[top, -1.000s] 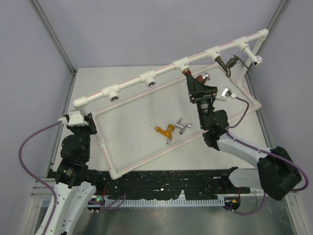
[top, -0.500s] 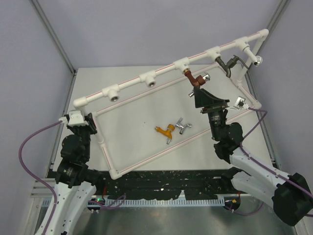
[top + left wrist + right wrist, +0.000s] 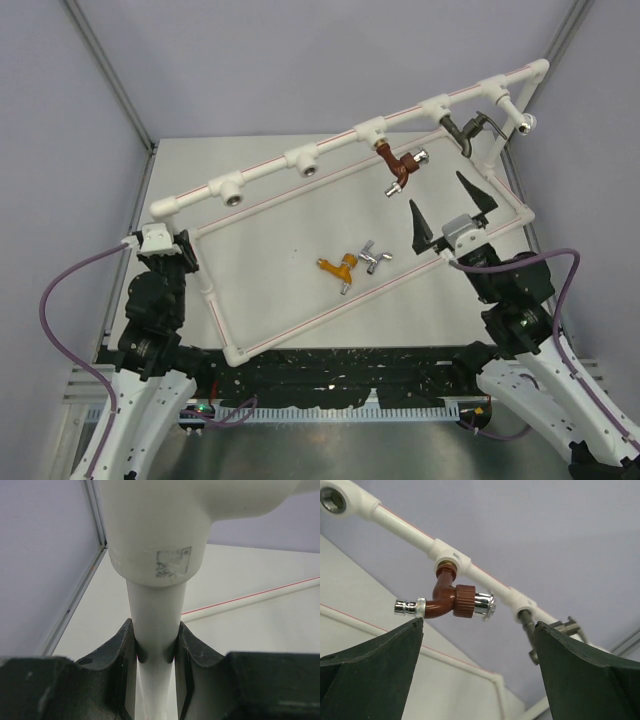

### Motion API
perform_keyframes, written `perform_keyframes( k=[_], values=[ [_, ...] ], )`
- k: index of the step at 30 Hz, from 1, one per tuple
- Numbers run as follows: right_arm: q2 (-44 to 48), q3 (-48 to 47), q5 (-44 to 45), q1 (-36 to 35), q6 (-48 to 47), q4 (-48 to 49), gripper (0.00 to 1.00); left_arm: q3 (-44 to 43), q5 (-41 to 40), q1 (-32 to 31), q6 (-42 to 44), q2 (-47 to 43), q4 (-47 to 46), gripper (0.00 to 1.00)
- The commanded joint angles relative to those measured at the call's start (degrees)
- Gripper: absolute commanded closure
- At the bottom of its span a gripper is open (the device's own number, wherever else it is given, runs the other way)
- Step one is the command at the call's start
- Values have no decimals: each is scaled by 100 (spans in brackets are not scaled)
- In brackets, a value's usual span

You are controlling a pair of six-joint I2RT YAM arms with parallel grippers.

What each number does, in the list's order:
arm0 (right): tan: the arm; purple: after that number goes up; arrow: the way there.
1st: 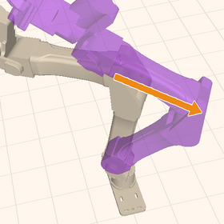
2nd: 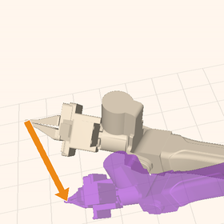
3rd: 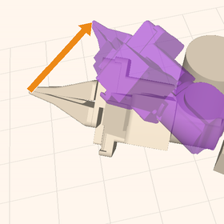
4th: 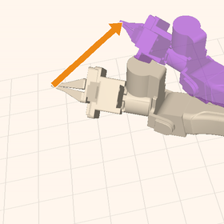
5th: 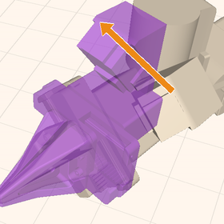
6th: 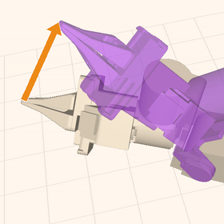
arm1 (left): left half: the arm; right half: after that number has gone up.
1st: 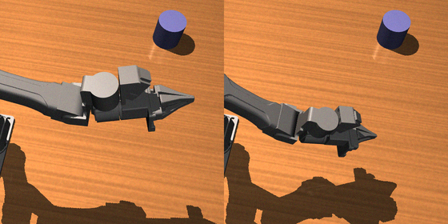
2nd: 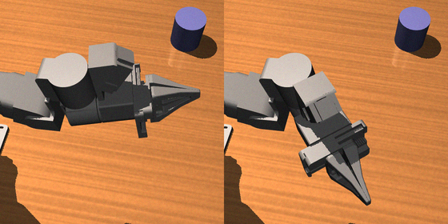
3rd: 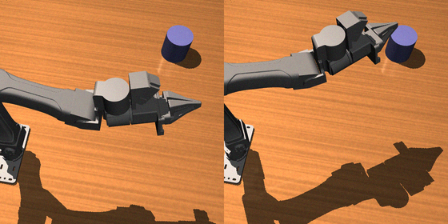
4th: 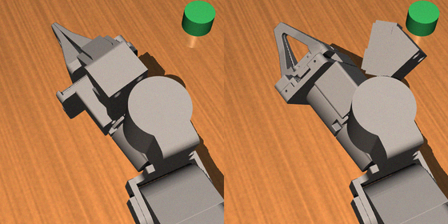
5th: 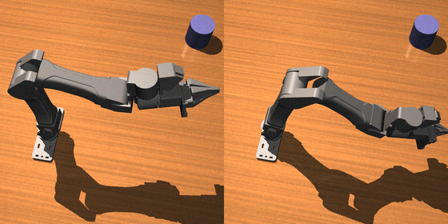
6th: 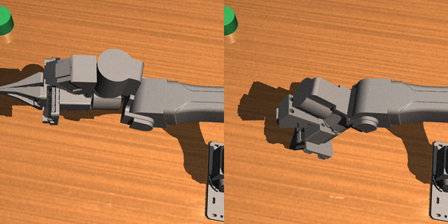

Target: Install the water faucets

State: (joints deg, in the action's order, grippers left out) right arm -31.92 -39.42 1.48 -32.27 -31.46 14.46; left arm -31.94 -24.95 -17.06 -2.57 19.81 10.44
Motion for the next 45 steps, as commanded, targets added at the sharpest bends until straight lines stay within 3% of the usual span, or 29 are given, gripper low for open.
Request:
perform_keyframes(
  k=[1, 4, 8, 15, 23, 32, 35, 39, 42, 45],
  values=[
    [-252, -531, -385, 2, -3635, -1093, 5, -198, 315, -69, -112, 189, 327, 100],
    [-717, -1066, -376, 10, -4593, -1567, 5, -303, 333, -61, -139, 400, 459, 100],
    [-1113, -1305, -420, 2, -5202, -1613, 5, -418, 350, -61, -139, 690, 652, 100],
    [-1676, -1578, -359, 37, -5826, -1481, 4, -488, 412, -61, -147, 796, 784, 100],
    [-1905, -1420, -411, 72, -6099, -576, 0, -488, 465, -61, -95, 761, 776, 100],
    [-2177, -1393, -420, 81, -5969, -198, 18, -488, 474, -61, -77, 761, 776, 100],
    [-2230, -1402, -437, 89, -5819, -163, 31, -488, 473, -69, -68, 743, 776, 100],
    [-2266, -1332, -473, 89, -5696, -101, 39, -488, 482, -61, -60, 726, 776, 100],
    [-2301, -1340, -560, 98, -5337, -75, 50, -488, 491, -61, -51, 726, 776, 100],
    [-2354, -1384, -657, 107, -4705, -40, 68, -488, 491, -61, -42, 717, 776, 100]
  ],
)
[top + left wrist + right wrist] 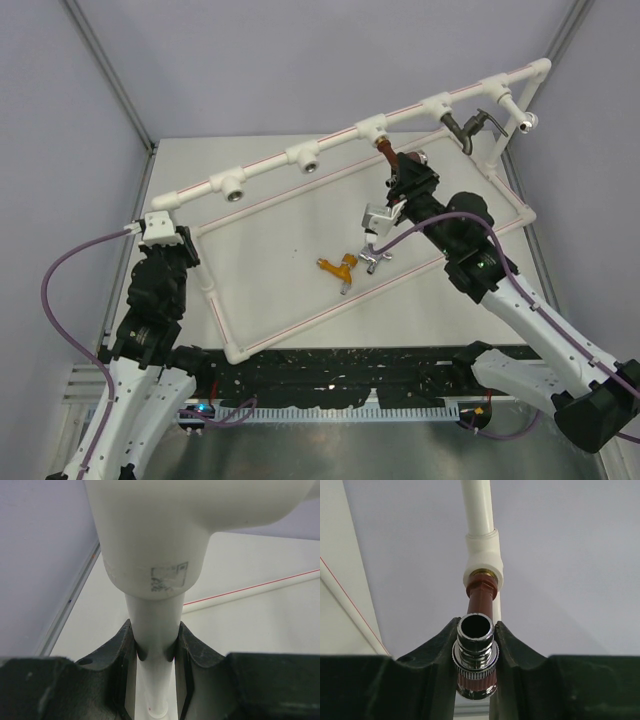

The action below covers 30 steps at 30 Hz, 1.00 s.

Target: Install the water faucets

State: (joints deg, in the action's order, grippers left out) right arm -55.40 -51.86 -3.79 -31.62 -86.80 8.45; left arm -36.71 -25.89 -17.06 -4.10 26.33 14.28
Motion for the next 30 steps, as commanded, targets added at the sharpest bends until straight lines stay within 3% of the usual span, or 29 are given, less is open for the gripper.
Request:
perform_keyframes(
  k=[1, 5, 7, 8, 11, 12, 13, 15, 17, 25, 30],
  values=[
    [-15, -132, -191, 59, 988, 596, 72, -12, 594, -61, 111, 57, 391, 100],
    [-85, -88, -437, 77, 2437, 912, 89, -3, 603, -61, 111, 48, 382, 100],
    [-112, 17, -587, 103, 3447, 1246, 92, -3, 603, -61, 111, 39, 382, 100],
    [-129, 139, -579, 129, 4382, 1691, 95, -3, 603, -69, 111, 39, 382, 100],
    [-156, 447, -439, 156, 6224, 2686, 95, -3, 629, -61, 111, 39, 373, 100],
    [-182, 614, -334, 156, 7281, 3254, 95, -3, 629, -61, 111, 48, 373, 100],
    [-199, 694, -54, 164, 7744, 3495, 95, -3, 638, -69, 111, 39, 373, 100],
    [-278, 913, 594, 165, 9655, 4206, 95, 6, 638, -61, 111, 39, 373, 100],
    [-314, 1045, 1151, 173, 10896, 4314, 95, 6, 647, -69, 102, 39, 373, 100],
    [-709, 1450, 2260, 156, 14792, 5061, 95, -3, 664, -61, 102, 31, 365, 100],
    [-867, 1477, 2804, 42, 16325, 5176, 95, 6, 690, -61, 85, 57, 365, 100]
  ],
)
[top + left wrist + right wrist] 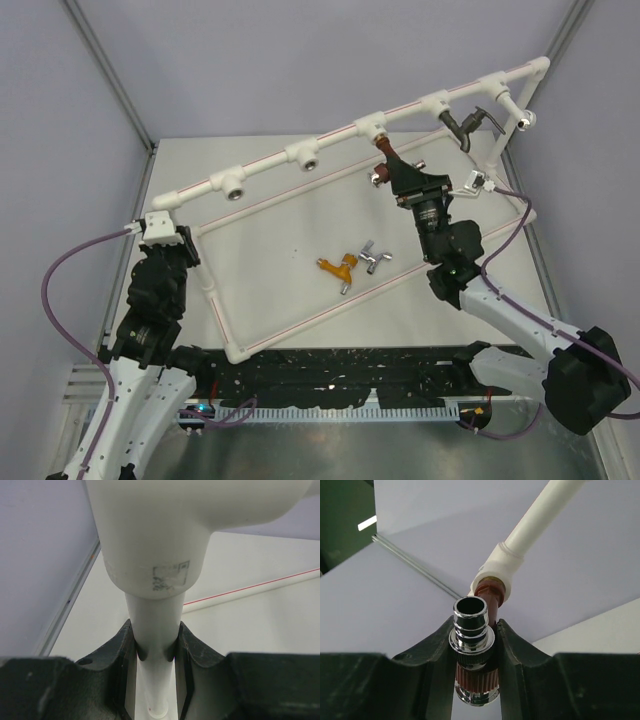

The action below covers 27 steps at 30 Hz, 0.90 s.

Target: Install the water faucets

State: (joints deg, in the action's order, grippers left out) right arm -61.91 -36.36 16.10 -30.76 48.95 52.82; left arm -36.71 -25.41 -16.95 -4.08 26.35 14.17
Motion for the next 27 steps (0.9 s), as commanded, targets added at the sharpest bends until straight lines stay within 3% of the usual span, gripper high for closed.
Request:
perform_keyframes(
  k=[1, 3, 5, 7, 8, 9, 10, 17, 21, 25, 27],
  values=[
    [-268, -99, 807, -44, 2882, 861, 94, -3, 651, -72, 82, 55, 376, 100],
    [-278, -99, 834, -53, 2840, 932, 91, 6, 643, -72, 82, 55, 376, 100],
    [-216, -73, 816, -35, 2542, 932, 79, 6, 625, -72, 82, 46, 384, 100],
    [-172, 5, 711, -18, 2383, 958, 51, 6, 634, -80, 82, 46, 384, 100],
    [-225, 50, 615, 44, 2208, 1202, 43, -3, 642, -80, 82, 46, 384, 100],
    [-225, 146, 475, 62, 2163, 1326, 27, 6, 651, -72, 82, 46, 384, 100],
    [-251, 225, 465, 88, 2128, 1580, 4, 6, 660, -72, 82, 55, 384, 100],
    [38, 753, 140, 299, 1496, 1943, 5, -3, 686, -80, 82, 72, 384, 100],
    [713, 1016, -80, 404, 321, 1636, 5, -3, 669, -72, 82, 81, 393, 100],
    [1670, 965, -510, 501, -1171, 461, 5, -12, 686, -80, 74, 116, 393, 100],
    [2206, 640, -756, 510, -2478, -1098, 5, -20, 704, -80, 74, 125, 393, 100]
  ],
)
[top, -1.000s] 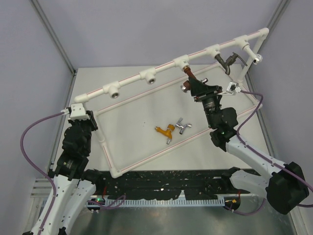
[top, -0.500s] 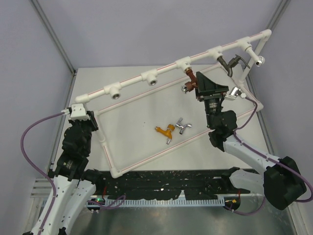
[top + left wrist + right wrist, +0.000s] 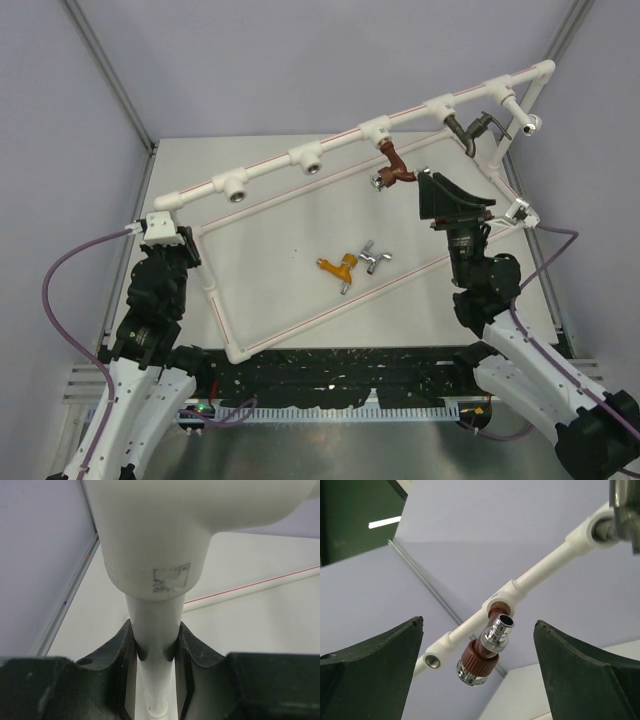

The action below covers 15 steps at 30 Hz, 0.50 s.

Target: Install the water faucets

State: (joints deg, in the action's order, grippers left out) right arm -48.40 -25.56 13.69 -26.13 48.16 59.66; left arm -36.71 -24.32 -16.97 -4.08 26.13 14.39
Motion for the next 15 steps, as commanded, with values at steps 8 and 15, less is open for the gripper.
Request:
perform_keyframes(
  k=[8, 15],
  values=[
    [1211, -2496, -1280, 47, -6497, -5680, 5, -21, 612, -78, 65, 164, 371, 100],
    [614, -3859, -1887, 38, -10304, -7626, 5, -12, 577, -78, 74, 147, 380, 100]
  ],
)
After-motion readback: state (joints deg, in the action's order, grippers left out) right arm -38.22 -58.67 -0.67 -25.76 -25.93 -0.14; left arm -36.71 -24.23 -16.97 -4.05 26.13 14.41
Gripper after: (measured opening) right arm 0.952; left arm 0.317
